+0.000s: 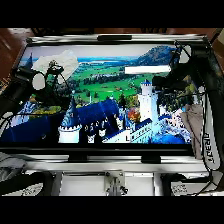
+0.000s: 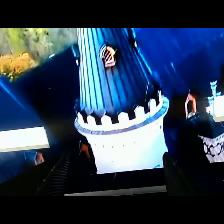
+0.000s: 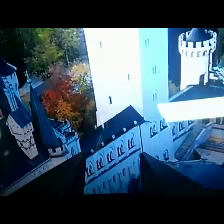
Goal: Fold the shirts.
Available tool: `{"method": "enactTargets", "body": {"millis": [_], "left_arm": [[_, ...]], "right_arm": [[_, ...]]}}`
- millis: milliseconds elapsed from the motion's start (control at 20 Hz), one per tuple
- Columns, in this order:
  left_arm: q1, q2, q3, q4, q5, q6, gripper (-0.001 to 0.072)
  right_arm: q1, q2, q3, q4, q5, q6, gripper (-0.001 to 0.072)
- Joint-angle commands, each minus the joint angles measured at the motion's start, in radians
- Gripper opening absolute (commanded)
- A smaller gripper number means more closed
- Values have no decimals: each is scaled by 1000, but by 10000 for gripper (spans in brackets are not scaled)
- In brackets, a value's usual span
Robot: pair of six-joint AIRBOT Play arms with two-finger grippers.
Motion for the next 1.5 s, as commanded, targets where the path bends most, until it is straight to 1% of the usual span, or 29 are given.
{"method": "enactTargets", "body": {"millis": [0,700,750,850,950,1150,1200,1300,1350,1450], "left_arm": [[1,0,0,0,0,0,690],[1,0,0,-1,3,-8,691],[0,-1,0,-14,27,-24,691],[-1,-1,0,-62,76,-23,691],[-1,-6,0,-61,126,-23,691],[-1,-15,0,-87,133,-29,690],[0,-19,0,-79,192,-22,690],[28,-60,54,-11,293,-30,691],[58,-113,129,28,313,-42,691],[141,-262,328,45,312,-45,691]], "right_arm": [[1,-1,0,0,0,0,452],[0,-1,0,-5,-15,0,452],[1,-1,0,-6,-19,0,452],[1,-1,0,-6,-19,0,452],[1,-1,0,-5,-19,2,452],[1,-1,0,-8,-39,0,452],[1,-1,0,-8,-49,-8,452],[1,-1,0,-3,-62,-10,452],[1,-1,0,2,-57,-5,453],[1,-1,0,21,-28,-6,452]]}}
